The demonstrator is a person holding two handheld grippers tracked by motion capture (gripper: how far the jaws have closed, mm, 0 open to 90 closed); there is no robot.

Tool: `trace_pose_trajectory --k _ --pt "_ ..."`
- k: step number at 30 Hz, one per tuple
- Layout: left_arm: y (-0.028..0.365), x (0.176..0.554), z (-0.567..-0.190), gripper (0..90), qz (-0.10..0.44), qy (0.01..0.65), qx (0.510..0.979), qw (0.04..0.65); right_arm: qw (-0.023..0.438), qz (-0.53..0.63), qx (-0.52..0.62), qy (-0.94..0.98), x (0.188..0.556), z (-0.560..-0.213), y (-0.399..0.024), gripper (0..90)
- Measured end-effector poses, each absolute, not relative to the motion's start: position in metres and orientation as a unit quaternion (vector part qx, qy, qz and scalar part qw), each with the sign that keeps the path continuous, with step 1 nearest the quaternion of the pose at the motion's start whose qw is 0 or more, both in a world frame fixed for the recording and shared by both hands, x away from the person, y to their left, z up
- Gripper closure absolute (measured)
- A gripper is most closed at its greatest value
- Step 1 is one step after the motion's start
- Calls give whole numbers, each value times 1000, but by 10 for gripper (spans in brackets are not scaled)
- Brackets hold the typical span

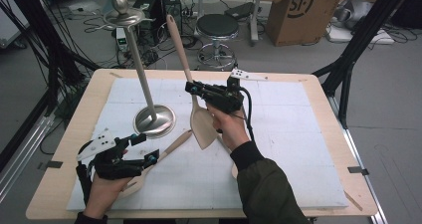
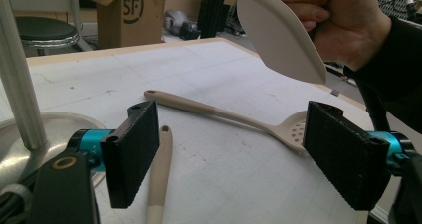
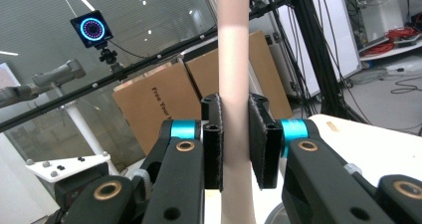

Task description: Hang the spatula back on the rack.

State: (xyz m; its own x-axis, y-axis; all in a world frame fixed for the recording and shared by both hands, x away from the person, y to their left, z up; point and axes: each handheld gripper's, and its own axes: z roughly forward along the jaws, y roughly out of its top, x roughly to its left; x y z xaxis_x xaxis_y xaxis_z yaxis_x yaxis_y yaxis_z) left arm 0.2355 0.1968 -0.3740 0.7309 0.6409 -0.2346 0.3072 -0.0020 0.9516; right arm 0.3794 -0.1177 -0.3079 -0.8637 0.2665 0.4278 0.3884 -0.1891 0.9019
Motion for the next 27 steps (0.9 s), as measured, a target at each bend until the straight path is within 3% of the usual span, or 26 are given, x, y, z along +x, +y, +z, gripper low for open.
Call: trace_pose_trajectory --k 27 --pt "199 235 -373 231 135 342 694 619 95 -736 -226 -632 380 -307 -96 786"
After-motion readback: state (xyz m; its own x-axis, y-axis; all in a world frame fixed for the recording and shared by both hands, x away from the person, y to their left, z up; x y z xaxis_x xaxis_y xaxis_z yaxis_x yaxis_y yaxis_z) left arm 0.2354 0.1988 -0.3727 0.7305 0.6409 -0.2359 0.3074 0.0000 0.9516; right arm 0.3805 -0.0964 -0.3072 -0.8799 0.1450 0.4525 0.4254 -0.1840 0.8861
